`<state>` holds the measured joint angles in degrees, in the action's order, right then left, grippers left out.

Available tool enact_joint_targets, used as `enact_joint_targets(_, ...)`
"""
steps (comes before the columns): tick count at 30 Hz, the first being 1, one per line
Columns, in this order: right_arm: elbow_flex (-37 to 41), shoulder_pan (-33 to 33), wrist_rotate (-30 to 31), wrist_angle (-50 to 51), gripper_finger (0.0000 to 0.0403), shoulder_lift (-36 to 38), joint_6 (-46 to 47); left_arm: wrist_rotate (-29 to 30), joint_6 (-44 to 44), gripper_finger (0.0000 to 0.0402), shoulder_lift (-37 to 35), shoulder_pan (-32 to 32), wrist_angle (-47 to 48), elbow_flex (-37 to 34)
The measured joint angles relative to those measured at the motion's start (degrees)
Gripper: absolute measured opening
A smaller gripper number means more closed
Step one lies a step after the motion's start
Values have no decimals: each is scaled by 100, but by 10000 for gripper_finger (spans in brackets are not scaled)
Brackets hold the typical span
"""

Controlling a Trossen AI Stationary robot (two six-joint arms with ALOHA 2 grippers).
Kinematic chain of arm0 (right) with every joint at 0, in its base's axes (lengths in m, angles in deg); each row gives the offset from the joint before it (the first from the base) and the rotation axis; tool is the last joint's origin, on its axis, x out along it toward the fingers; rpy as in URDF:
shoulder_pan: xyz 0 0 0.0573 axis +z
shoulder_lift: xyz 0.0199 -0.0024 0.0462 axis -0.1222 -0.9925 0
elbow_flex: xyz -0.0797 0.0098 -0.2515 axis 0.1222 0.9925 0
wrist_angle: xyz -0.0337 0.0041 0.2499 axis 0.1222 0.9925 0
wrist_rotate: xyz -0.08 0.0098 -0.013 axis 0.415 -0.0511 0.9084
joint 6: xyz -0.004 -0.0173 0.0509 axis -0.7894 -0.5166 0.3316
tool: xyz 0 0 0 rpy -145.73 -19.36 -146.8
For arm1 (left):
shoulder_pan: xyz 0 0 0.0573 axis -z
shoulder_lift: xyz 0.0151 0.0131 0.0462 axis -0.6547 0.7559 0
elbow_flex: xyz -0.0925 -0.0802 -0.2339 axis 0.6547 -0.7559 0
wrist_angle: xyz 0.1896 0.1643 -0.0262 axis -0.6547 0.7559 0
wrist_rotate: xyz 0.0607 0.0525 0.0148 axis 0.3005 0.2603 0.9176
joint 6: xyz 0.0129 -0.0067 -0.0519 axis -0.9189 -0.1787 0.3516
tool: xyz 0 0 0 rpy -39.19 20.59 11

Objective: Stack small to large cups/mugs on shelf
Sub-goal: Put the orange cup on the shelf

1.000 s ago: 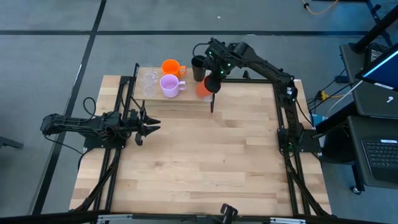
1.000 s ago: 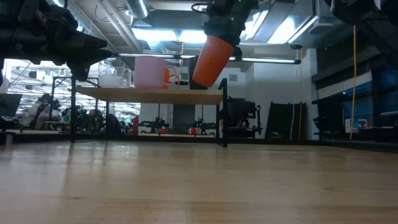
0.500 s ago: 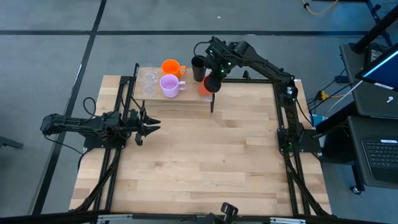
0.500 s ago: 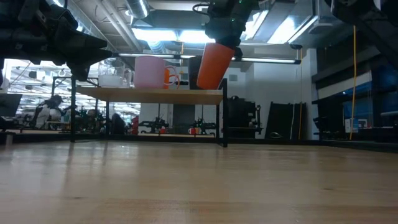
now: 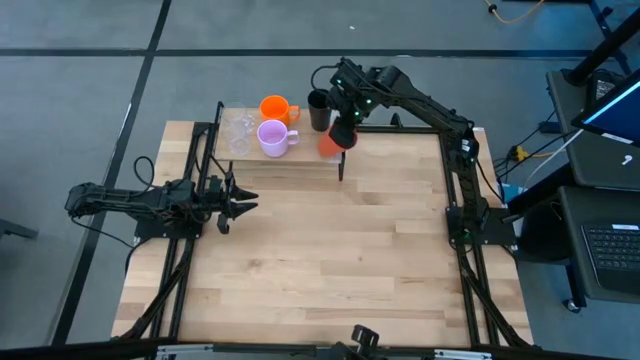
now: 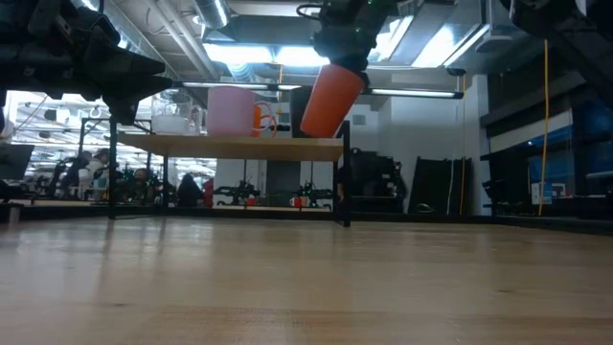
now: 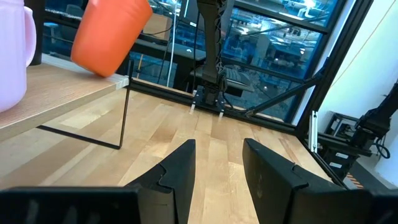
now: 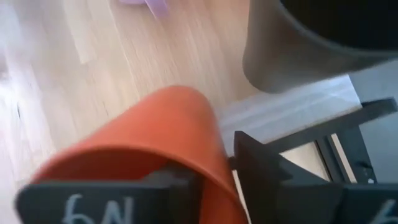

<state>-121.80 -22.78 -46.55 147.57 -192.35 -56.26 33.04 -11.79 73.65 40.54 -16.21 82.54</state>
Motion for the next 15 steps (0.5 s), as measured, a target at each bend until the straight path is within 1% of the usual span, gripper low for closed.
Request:
enact_joint_targets(5,0,0,-3,-71,127,0,8,0,0,128,0,0,0,0)
enact_joint_targets(8,0,0,-4,-172,144,0,66,-1,0,128,1,0,0,0)
enact_joint_targets(11,0,0,-2,-265,155,0,155,0,0,128,1,0,2,0)
enact_joint_targets(15,0,0,-4,-347,159,0,283,-1,0,128,0,0,0,0)
